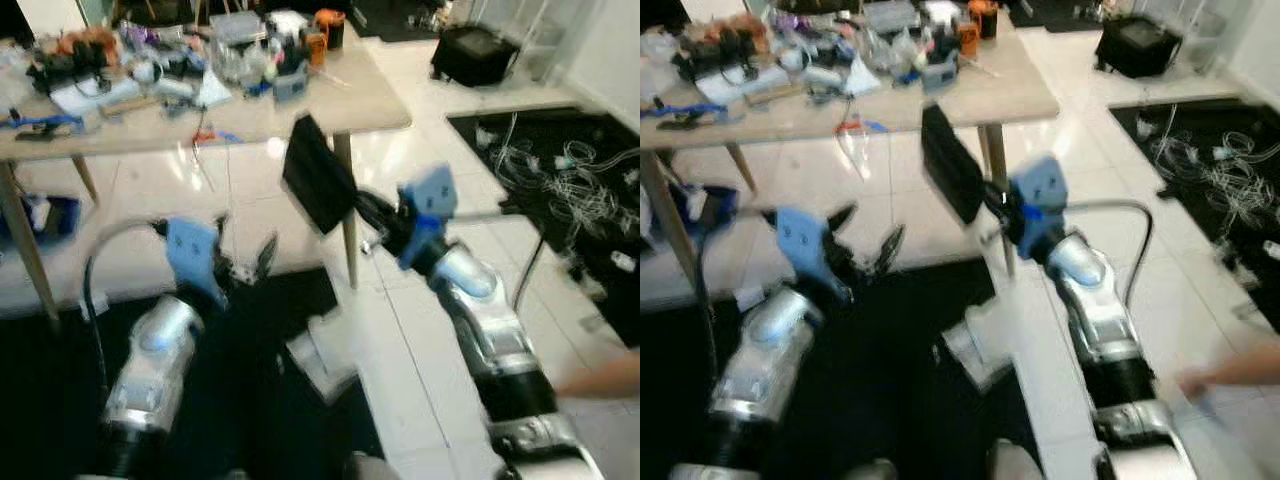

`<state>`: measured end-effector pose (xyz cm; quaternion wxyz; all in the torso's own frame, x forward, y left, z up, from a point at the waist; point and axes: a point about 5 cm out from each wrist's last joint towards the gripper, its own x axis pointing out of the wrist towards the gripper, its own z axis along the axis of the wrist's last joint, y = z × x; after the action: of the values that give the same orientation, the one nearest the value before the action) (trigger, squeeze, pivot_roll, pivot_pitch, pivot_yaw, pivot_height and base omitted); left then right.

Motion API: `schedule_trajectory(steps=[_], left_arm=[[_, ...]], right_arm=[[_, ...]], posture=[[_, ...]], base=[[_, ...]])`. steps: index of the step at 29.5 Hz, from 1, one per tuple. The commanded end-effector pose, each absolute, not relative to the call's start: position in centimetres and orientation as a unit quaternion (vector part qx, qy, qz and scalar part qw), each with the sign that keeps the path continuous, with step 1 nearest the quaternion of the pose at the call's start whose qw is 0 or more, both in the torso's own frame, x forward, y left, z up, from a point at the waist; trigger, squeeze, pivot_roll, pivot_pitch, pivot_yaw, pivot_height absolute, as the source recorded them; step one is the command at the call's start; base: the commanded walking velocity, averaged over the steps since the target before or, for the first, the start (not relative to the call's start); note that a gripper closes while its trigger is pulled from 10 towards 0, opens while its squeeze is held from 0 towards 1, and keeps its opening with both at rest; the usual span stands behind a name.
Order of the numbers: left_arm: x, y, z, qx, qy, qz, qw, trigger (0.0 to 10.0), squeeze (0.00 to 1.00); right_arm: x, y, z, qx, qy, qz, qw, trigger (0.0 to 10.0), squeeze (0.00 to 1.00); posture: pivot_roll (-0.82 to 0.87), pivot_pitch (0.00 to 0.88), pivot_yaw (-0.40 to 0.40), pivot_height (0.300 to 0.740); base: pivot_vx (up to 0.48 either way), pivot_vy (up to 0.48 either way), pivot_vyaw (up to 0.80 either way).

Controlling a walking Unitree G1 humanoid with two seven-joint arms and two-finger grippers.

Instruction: Picking trash to rubbish bin

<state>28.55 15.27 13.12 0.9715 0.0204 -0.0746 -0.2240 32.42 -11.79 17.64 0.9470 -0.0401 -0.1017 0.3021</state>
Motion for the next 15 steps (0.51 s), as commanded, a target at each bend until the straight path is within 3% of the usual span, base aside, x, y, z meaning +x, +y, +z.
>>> schedule_trajectory(steps=[1, 4, 15], left_arm=[[28.41, 15.45, 12.70, 0.018, -0.065, -0.224, 0.972, 10.0, 0.00], [28.41, 15.44, 12.73, 0.017, -0.067, -0.225, 0.972, 10.0, 0.00], [28.36, 15.34, 12.73, 0.018, -0.069, -0.231, 0.970, 10.0, 0.00]], right_arm=[[32.58, -11.97, 17.42, -0.031, -0.090, 0.298, 0.950, 10.0, 0.00], [32.70, -12.05, 17.13, -0.029, -0.079, 0.296, 0.952, 10.0, 0.00], [32.82, -11.88, 16.95, -0.034, -0.066, 0.295, 0.953, 10.0, 0.00]], posture=[[0.04, 0.000, -0.002, 0.740], [0.04, 0.000, -0.002, 0.740], [0.04, 0.000, -0.002, 0.740]], base=[[-0.405, 0.000, 0.00], [-0.245, 0.000, 0.00], [0.000, 0.000, -0.76]])
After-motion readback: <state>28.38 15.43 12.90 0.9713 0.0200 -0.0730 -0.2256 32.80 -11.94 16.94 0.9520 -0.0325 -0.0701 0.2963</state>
